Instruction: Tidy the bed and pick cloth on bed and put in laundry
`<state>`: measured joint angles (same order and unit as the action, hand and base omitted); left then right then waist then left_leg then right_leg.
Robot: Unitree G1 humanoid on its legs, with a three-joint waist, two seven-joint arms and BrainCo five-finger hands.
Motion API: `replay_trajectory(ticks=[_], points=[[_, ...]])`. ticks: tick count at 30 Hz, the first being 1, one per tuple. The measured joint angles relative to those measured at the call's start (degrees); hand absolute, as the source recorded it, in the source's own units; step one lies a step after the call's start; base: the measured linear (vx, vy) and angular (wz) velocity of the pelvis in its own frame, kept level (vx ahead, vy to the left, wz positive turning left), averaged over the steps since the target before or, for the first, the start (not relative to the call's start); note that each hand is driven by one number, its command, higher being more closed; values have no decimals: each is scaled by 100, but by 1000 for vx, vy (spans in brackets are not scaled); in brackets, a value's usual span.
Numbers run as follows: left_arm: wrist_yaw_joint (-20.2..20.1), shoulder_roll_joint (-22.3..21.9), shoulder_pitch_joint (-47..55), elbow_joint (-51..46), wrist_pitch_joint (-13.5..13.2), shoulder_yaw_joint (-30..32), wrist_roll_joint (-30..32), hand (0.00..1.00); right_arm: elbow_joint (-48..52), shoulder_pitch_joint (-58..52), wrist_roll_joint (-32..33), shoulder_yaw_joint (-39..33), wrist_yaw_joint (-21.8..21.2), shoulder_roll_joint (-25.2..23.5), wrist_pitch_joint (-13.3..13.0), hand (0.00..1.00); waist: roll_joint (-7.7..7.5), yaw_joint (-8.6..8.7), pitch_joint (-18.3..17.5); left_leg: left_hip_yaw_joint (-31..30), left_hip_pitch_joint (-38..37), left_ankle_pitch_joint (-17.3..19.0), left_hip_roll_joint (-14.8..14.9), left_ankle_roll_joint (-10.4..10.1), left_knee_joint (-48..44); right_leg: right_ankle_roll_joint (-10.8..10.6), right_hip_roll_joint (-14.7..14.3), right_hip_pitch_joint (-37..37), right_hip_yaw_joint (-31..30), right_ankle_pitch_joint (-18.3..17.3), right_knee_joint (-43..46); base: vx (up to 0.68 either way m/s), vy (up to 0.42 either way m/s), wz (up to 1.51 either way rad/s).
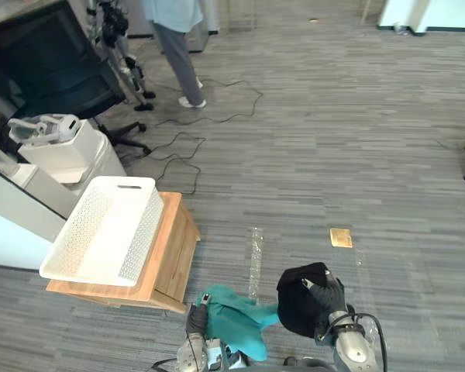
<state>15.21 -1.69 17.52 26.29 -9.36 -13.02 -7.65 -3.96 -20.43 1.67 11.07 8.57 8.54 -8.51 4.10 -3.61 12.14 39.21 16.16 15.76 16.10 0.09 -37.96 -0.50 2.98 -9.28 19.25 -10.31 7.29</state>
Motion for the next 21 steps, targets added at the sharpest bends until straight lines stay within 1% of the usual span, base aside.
replay_trajectory(ticks=[1,2,3,4,5,6,7,8,9,10,11,12,13,14,15,16,17,18,19,20,21], points=[[-18,-1,16,-56,3,-11,65,100,-2,-9,4,-32,1,-34,-4,100,-47,9,-39,348,-87,-57,-175,48,644,-154,61,-105,195,-90,6,416,-12,63],[-19,-6,42,-106,5,-25,69,100,-2,-26,6,-59,1,-49,-5,100,-28,7,-64,427,-123,-185,-279,226,966,-283,55,-163,268,-174,76,429,23,68],[-25,-22,99,-136,6,-33,104,100,-46,-42,7,-94,2,-65,-4,100,24,-2,-102,354,-156,-394,-358,831,1234,-409,38,-203,320,-315,320,473,70,68],[-30,20,85,-128,40,-28,116,100,-252,0,6,-97,1,-176,20,100,-169,2,-107,285,-301,-350,-603,948,1277,-531,303,-178,358,-534,836,594,110,115],[-29,79,97,-147,58,-15,131,100,-362,-12,6,-125,1,-298,26,100,-402,42,-178,43,-543,-330,-1087,996,1674,-586,766,179,339,-520,2189,519,112,119],[-30,115,94,-154,57,-22,157,100,-365,-41,5,-124,1,-353,24,100,-485,97,-195,-95,-667,-333,-1262,997,1811,-642,935,386,221,-364,2866,537,88,148],[-32,162,85,-151,98,-37,220,100,-378,-47,0,-116,-10,-428,24,100,-615,175,-212,-348,-930,-339,-1521,1017,2002,-795,1149,870,-234,-224,4236,556,35,117],[-25,241,81,-148,161,-36,263,100,-377,-18,-2,-120,-28,-496,24,100,-637,231,-202,-545,-1171,-336,-1638,1019,2143,-812,1210,1123,-506,-216,5011,645,-16,140],[-20,353,81,-148,191,-42,316,100,-375,26,-3,-136,-68,-595,16,100,-573,307,-192,-815,-1509,-338,-1666,1016,2272,-776,1236,1350,-601,-237,5635,504,-50,102],[-16,406,72,-151,192,-43,341,100,-374,28,-3,-151,-90,-629,12,100,-539,314,-196,-935,-1667,-340,-1656,1013,2327,-764,1258,1468,-596,-243,5786,448,-78,104],[-3,482,50,-159,191,-37,389,100,-373,26,-2,-155,-102,-627,-11,100,-492,298,-205,-1147,-1949,-345,-1637,1005,2434,-728,1361,1680,-537,-263,5839,411,-114,96],[0,567,4,-168,190,-36,401,100,-371,31,0,-163,-100,-627,-11,100,-472,307,-207,-1408,-2152,-353,-1641,991,2555,-640,1453,1921,-530,-317,5598,394,-135,101],[5,606,-22,-171,187,-39,405,100,-368,28,0,-167,-99,-629,-12,100,-439,343,-191,-1539,-2212,-372,-1645,961,2601,-582,1482,2055,-536,-354,5360,364,-184,114],[22,648,-68,-180,181,-35,451,100,-363,44,0,-166,-100,-628,-14,100,-472,430,-210,-1796,-2281,-405,-1628,797,2676,-543,1458,2290,-621,-388,4632,326,-234,100],[27,653,-74,-193,180,-36,503,100,-355,100,1,-168,-99,-629,-16,100,-458,456,-210,-2042,-2316,-396,-1579,621,2739,-547,1288,2429,-834,-390,3877,367,-333,133],[27,645,-137,-200,156,-40,582,100,-350,114,3,-175,-99,-643,-16,100,-430,536,-213,-2417,-2315,-287,-1447,324,2774,-654,894,2535,-1593,-245,2247,276,-319,111],[29,651,-137,-192,155,-37,620,100,-347,102,9,-175,-98,-658,-16,100,-457,573,-228,-2559,-2300,-265,-1425,218,2773,-721,783,2493,-1925,-70,1557,339,-459,134],[34,663,-137,-186,153,-35,621,100,-304,46,29,-189,-87,-712,-16,100,-518,588,-236,-2762,-2358,-198,-1405,24,2764,-931,725,2377,-2417,435,540,297,-415,112],[29,683,-133,-186,148,-31,620,100,-233,-29,56,-174,-79,-755,-16,100,-607,568,-243,-2860,-2454,-92,-1398,-148,2716,-959,749,2304,-2564,776,374,297,-440,112],[29,729,-88,-188,135,-28,620,100,-205,-67,56,-140,-78,-782,-17,100,-705,562,-267,-2915,-2512,11,-1400,-284,2581,-919,796,2241,-2583,886,476,219,-412,132],[13,753,-44,-121,134,29,623,100,-138,-80,56,-34,-70,-735,-19,100,-668,623,-263,-3094,-2455,394,-1140,-448,2019,-1065,755,2075,-2448,1023,888,280,-558,154]])
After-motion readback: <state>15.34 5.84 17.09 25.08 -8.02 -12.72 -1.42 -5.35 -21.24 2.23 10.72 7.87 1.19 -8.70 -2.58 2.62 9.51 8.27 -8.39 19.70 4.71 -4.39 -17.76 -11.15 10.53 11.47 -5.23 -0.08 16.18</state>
